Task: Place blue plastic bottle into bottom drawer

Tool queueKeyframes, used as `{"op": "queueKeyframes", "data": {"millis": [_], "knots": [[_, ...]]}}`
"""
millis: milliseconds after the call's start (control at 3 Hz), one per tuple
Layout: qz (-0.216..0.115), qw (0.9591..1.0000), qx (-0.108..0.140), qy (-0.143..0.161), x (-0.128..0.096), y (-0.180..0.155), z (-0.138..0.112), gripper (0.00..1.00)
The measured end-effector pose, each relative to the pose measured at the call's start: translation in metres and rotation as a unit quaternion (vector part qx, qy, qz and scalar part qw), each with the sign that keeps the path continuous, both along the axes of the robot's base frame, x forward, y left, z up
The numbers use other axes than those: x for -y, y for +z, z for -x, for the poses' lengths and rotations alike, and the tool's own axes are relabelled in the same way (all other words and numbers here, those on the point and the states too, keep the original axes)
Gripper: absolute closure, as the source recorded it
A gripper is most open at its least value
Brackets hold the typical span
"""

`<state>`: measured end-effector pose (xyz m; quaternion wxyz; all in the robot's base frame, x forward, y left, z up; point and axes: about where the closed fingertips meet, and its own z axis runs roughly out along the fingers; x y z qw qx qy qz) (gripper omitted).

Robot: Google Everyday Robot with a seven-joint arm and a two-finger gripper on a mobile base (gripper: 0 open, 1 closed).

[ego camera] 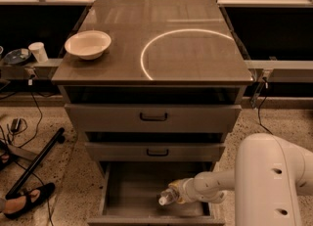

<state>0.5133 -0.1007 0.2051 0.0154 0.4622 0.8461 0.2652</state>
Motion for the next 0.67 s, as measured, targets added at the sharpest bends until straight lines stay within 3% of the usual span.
{"op": "queueKeyframes", "data": {"millis": [333,667], "knots": [[0.001,0.9999,-0.013,-0.004,0.0009,-0.0097,0.0058,1.00],[0.001,0.9999,-0.014,-0.004,0.0009,-0.0101,0.0060,0.82]]}}
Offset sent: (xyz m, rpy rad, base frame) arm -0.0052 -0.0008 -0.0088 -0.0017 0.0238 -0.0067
